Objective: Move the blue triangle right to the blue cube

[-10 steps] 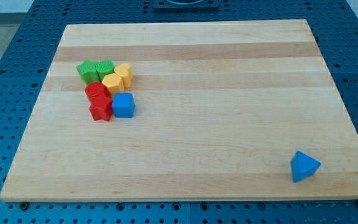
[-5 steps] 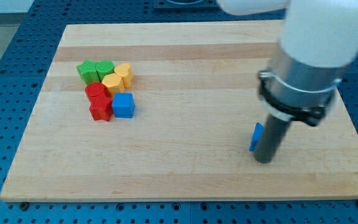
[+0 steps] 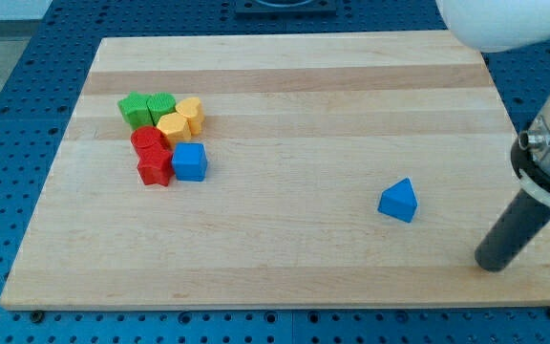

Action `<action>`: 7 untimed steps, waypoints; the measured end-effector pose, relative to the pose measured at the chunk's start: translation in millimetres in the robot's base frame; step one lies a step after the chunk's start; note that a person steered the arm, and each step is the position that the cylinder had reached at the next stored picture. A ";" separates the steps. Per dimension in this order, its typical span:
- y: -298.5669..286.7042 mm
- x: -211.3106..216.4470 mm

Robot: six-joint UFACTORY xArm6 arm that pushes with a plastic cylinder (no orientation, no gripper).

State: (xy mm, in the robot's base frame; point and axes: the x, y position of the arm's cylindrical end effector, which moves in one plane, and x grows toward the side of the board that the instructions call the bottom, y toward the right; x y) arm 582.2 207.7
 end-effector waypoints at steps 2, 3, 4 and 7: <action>24.3 -17.5; 23.1 -32.4; 9.1 -47.5; -98.3 -65.6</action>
State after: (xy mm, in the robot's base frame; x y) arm 516.6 109.4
